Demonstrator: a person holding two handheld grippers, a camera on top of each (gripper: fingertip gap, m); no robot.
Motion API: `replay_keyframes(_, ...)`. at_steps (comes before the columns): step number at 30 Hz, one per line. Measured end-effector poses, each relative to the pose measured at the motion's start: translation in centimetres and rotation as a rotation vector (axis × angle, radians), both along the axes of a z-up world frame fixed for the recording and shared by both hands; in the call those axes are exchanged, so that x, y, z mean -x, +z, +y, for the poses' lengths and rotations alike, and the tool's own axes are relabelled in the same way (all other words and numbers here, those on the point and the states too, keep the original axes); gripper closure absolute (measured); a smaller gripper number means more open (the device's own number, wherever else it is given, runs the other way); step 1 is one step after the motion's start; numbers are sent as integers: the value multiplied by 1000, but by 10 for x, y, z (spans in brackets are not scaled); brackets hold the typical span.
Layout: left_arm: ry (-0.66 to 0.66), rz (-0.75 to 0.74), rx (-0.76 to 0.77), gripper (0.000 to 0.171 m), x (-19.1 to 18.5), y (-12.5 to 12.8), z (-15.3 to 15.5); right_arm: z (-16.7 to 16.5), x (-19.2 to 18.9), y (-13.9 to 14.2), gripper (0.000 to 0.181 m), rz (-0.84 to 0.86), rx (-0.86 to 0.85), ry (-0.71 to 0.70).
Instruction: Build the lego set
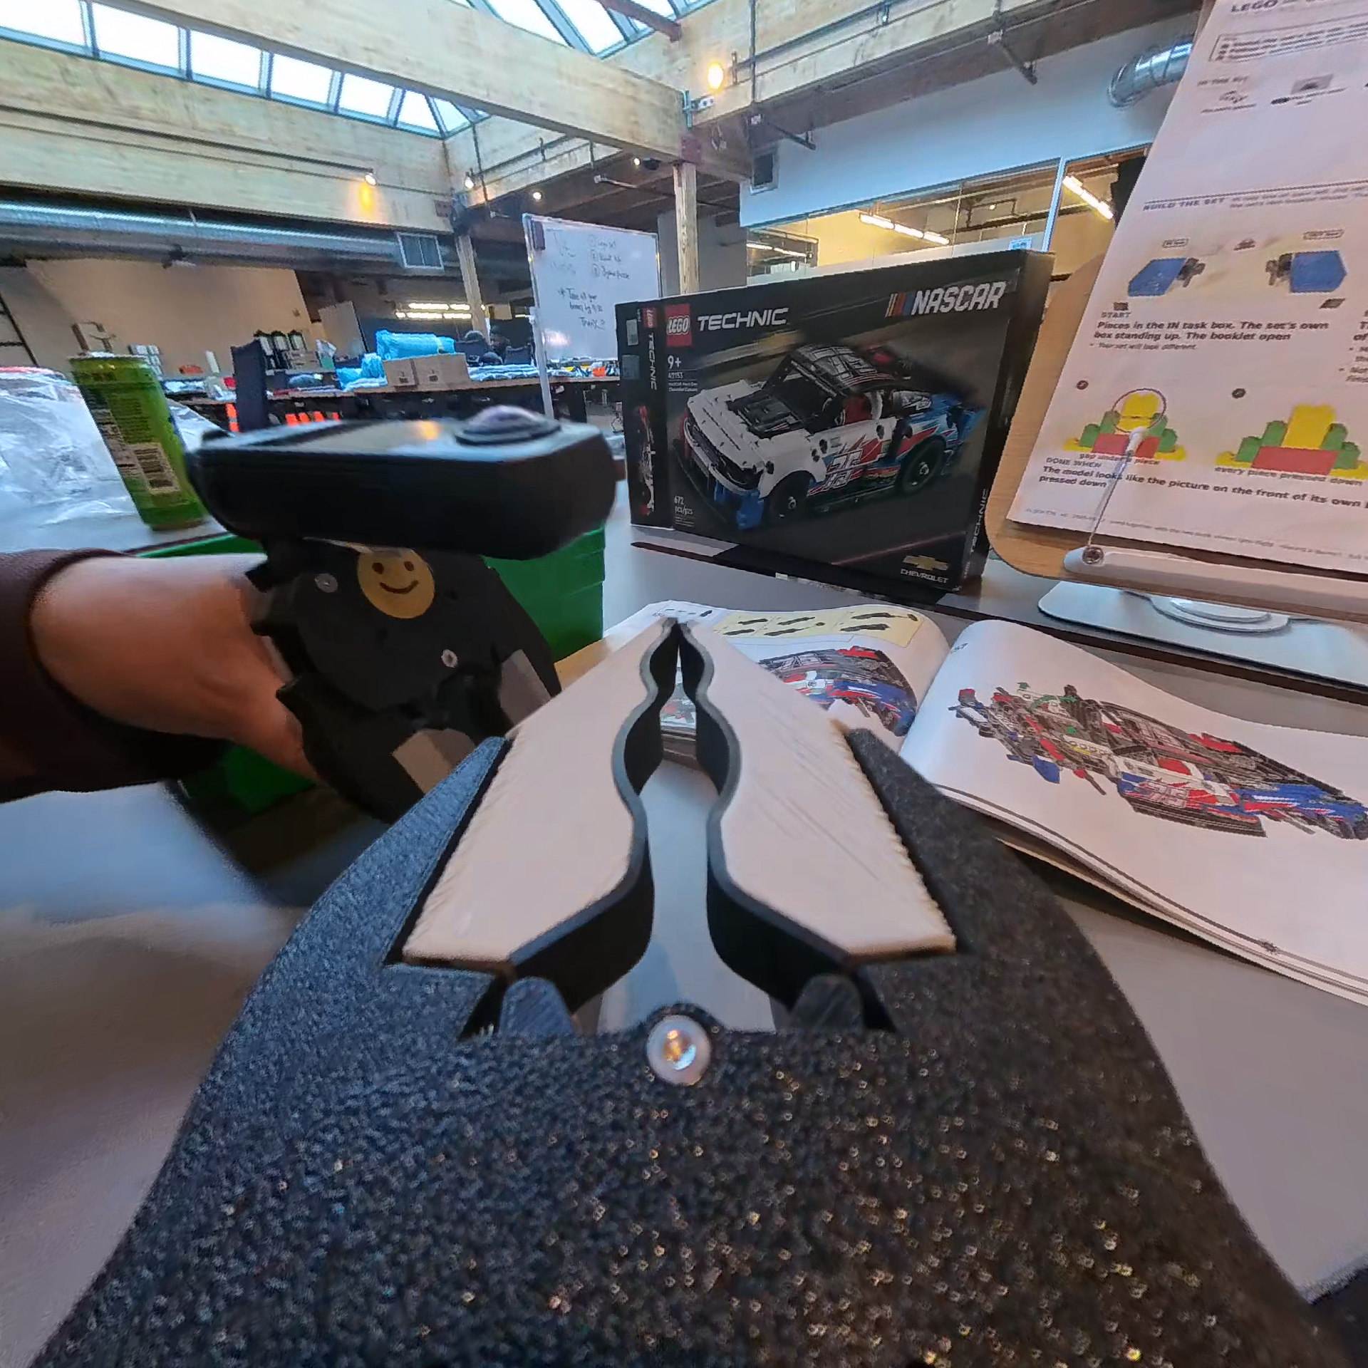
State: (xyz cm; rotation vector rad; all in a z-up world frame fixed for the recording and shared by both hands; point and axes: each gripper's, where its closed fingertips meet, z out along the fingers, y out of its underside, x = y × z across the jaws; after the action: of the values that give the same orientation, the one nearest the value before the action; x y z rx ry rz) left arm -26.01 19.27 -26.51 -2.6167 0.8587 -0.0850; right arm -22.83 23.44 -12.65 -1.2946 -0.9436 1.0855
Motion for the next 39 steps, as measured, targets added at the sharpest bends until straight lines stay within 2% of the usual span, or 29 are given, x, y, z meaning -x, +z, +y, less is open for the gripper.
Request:
replay_keyframes(7, 128, -89, -147, 143, 10, 44, -5, 0, 1, -2, 181, -12, -2, -4)
replay_keyframes(11, 226, -326, -381, 133, -12, 83, -10, -1, 4, -5, 181, -21, -2, 1)
replay_keyframes(13, 214, -460, -504, 128, -36, 85, -12, -2, 7, -8, 181, -28, 0, 7)
replay_keyframes(17, 168, -345, -728, 126, -49, 66, 8, -2, 12, -11, 181, -43, 1, 9)
replay_keyframes(20, 119, -378, -817, 126, -51, 85, 29, 4, 12, -12, 181, -40, 6, -15)
replay_keyframes(23, 38, -357, -851, 114, -54, 90, 50, 26, -1, -7, 181, 8, 10, -120)
replay_keyframes(25, -9, -392, -851, 123, -60, 95, 50, 34, -6, -6, 181, 31, 47, -132)
replay_keyframes(27, -5, -425, -906, 130, -55, 103, 48, 43, -7, -13, 181, 19, 77, -160)
replay_keyframes(29, 9, -436, -891, 126, -46, 104, 44, 46, -6, -13, 181, 28, 85, -173)
replay_keyframes(33, 60, -477, -901, 128, -33, 99, 47, 52, -1, -19, 181, -1, 86, -207)
replay_keyframes(39, 58, -507, -895, 129, -42, 99, 43, 59, 3, -25, 181, -23, 100, -247)
